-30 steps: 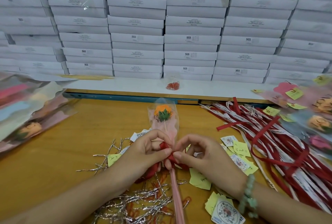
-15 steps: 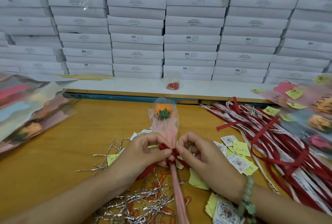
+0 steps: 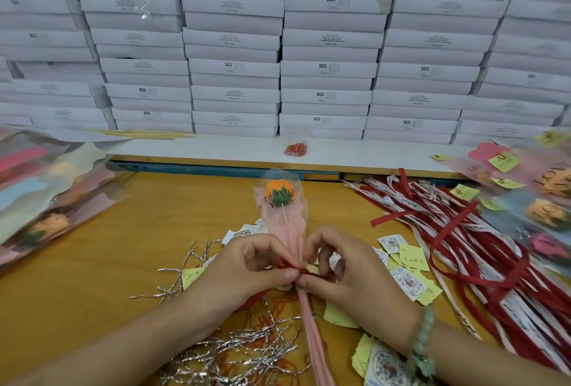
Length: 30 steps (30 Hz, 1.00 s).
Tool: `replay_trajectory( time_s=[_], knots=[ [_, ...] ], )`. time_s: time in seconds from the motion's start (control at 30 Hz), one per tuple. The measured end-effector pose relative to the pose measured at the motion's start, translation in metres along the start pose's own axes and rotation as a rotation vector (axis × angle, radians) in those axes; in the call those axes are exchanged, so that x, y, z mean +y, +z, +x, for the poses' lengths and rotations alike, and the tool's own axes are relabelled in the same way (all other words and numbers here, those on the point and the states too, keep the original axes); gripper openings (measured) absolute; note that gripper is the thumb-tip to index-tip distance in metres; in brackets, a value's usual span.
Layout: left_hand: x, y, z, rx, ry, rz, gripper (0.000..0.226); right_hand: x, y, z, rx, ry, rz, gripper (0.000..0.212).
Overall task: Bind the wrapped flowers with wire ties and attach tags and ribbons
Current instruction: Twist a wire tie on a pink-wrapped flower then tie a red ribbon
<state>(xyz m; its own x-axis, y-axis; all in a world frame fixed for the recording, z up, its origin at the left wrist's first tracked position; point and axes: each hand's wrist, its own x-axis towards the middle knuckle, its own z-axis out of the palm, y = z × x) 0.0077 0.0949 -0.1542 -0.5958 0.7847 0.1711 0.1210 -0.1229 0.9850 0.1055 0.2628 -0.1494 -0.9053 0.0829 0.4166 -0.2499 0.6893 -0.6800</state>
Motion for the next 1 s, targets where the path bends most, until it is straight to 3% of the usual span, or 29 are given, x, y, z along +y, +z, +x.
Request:
replay_trajectory(
  time_s=[0.27, 0.53, 0.63, 1.0],
  knots=[
    [0.005, 0.005, -0.001, 0.016, 0.045, 0.086, 0.016, 0.001, 0.002, -0.002, -0.077, 0.011, 0.035, 0.03],
    [0.008, 0.007, -0.001, 0.053, 0.11, 0.182, 0.015, 0.001, 0.004, 0.0, -0.122, 0.033, -0.043, 0.004],
    [0.009, 0.009, -0.003, 0.071, 0.142, 0.245, 0.02, 0.001, 0.005, 0.001, -0.132, 0.025, -0.062, 0.004],
    [0.017, 0.01, -0.007, 0.22, 0.247, 0.405, 0.03, 0.003, 0.0, 0.002, -0.101, 0.104, 0.293, 0.008]
  ],
)
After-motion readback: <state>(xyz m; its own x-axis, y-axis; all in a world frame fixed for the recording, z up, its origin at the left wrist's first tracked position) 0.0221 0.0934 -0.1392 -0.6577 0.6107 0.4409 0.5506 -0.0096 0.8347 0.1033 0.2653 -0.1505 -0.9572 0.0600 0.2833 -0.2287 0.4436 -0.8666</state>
